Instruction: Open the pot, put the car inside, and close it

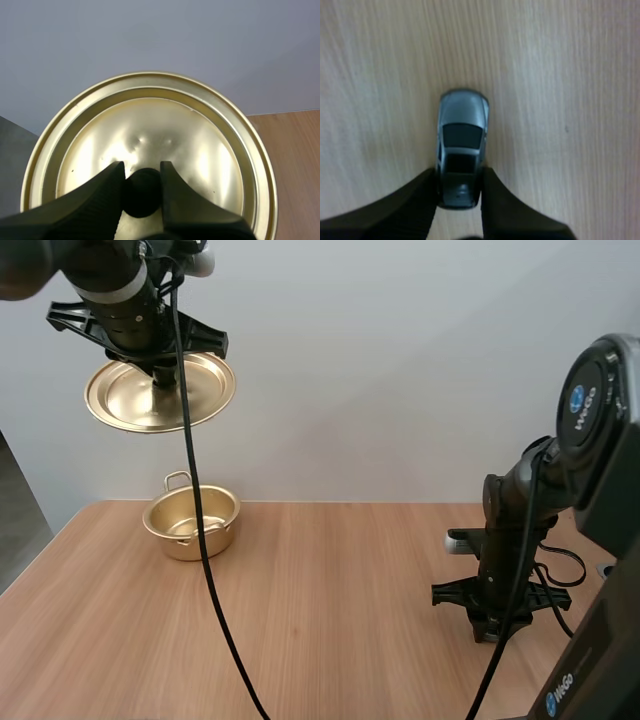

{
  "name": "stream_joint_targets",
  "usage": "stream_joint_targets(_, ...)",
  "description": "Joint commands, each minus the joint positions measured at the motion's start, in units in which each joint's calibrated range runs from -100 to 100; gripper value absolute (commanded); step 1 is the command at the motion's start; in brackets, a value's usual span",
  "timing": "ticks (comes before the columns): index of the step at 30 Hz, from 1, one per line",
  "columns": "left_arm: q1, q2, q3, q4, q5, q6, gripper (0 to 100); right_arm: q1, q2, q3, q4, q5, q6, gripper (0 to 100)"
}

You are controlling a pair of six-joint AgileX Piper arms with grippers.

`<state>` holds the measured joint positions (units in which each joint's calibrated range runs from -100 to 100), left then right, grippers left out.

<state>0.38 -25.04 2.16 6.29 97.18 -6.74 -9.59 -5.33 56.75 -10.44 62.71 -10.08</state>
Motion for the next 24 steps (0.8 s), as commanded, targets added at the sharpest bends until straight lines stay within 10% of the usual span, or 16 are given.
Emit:
stream_joint_targets(1, 0.01, -1.14, 0.01, 0.01, -0.06, 0.46, 0, -0.03, 0.25, 0.21, -2.05, -2.38, 2.19, 0)
stream_joint_targets(11, 0.01, -12.89, 0.01, 0.01, 2.82, 0.88, 0, -0.01, -2.57, -7.13, -0.87, -5.54, 1.47, 0)
stream_joint_targets(24, 0.01, -31.81, 0.01, 0.36, 2.82, 0.88, 0, 6.08, -5.87, -30.82, 25.16, 3.42, -17.83, 0)
